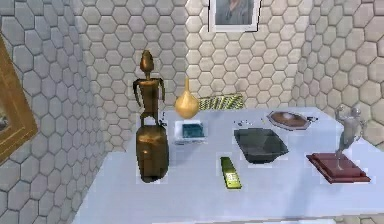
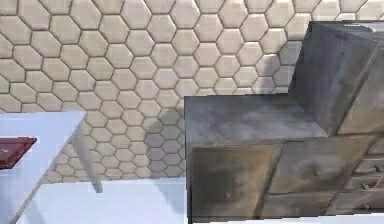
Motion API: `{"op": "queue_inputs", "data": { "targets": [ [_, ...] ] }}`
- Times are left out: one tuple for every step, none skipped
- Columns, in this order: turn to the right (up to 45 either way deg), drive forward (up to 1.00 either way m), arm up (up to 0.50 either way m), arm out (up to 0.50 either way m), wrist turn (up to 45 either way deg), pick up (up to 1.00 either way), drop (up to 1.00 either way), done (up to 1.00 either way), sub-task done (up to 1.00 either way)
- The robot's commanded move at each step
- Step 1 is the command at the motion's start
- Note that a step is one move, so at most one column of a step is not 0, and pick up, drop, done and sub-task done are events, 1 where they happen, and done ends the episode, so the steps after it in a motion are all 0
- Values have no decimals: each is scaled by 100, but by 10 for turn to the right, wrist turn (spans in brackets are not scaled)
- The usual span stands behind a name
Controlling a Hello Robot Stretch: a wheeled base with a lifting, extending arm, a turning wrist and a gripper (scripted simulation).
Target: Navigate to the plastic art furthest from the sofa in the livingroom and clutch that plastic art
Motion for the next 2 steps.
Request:
{"op": "queue_inputs", "data": {
  "targets": [
    [450,0,0,0,0,0,0,0,0],
    [210,0,0,0,0,0,0,0,0]
  ]
}}
